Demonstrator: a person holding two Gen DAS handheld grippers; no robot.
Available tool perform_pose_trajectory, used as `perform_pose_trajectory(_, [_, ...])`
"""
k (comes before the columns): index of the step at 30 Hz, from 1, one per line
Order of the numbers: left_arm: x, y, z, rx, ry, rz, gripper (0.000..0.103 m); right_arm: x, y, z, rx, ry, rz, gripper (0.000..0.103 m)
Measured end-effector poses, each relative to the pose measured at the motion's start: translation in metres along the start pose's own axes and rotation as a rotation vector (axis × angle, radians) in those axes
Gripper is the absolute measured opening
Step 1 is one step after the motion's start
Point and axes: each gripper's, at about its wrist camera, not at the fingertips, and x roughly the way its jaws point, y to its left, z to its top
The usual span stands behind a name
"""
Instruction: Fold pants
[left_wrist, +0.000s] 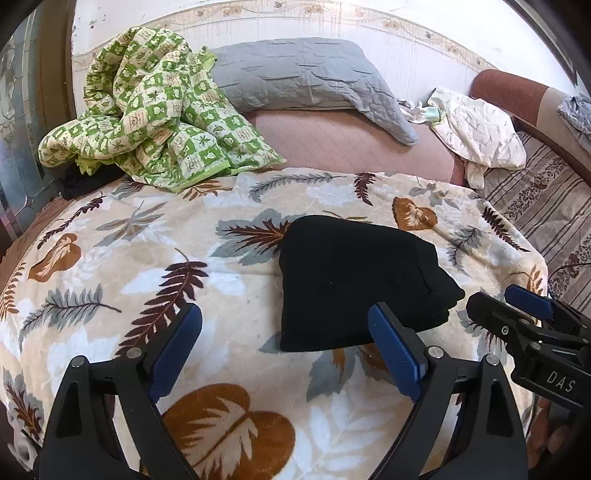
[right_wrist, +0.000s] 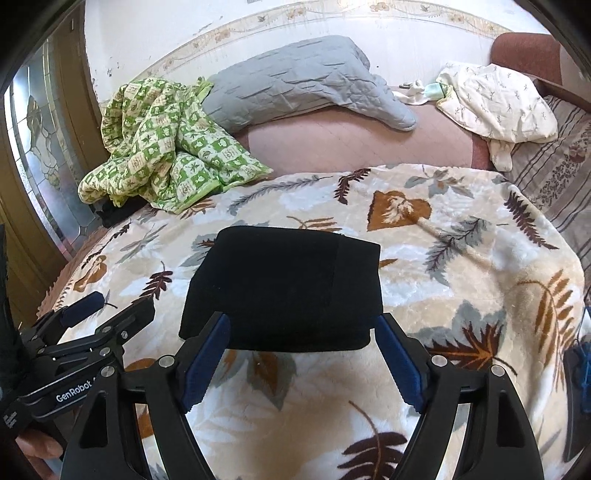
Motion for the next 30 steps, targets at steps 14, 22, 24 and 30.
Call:
perform_pose_trajectory(14, [-0.017,0.005,-0.008,-0.019,-0.015,0.001,0.093,-0.015,0.004,-0.011,-0.012,-0.008,-0.012,0.082])
perform_pose_trajectory(22, [-0.022,0.008,-0.011,-0.019,-0.029,0.007,0.093,-0.016,0.007,-0.016,-0.018,0.003,-0.015,0.082])
perform_pose_trajectory(24, [-0.024,0.009,-0.011,-0.017,-0.034,0.004,0.093,-0.016,0.007,-0.016,-0.018,0.005,-0.017,0.082])
perform_pose_trajectory(30, [-0.027,0.007,-0.01,-0.012,-0.045,0.004,0.093,-0.016,0.006,-0.019,-0.014,0.014,-0.015,0.082])
